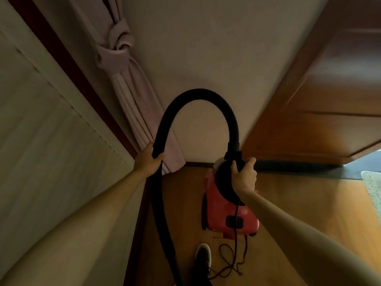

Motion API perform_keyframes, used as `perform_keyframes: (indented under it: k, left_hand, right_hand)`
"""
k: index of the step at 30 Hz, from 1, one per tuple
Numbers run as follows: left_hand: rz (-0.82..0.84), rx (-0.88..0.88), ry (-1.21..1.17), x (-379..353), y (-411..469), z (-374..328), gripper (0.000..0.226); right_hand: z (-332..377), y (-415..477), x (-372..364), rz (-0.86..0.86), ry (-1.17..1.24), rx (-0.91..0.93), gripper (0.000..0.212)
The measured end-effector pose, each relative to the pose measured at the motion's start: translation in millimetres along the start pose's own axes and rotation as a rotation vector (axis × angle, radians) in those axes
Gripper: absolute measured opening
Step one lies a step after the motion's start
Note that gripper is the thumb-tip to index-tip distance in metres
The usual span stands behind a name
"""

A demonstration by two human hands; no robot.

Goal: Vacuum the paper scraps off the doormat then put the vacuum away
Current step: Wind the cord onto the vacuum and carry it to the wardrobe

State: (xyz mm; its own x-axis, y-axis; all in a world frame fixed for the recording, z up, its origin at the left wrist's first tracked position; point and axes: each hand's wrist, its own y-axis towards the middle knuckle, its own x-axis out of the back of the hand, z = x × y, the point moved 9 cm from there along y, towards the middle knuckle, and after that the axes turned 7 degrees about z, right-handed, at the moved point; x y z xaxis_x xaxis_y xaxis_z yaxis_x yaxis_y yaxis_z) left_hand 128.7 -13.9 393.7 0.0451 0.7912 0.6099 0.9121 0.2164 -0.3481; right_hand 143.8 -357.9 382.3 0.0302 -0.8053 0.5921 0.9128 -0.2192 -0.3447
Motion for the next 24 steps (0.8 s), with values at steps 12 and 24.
perform_keyframes:
  k: [12,24]
  left_hand:
    - [0.039,0.081,-0.057,-93,68,130,0.037]
    - [0.021,0.117,-0.022,-168,157,262,0.041]
  right_hand:
    - [-76,73,-117,0.097,-0.070,-0.059,0.023]
    - [-172,146,-247,0.083,-0.026,-0.074,0.022]
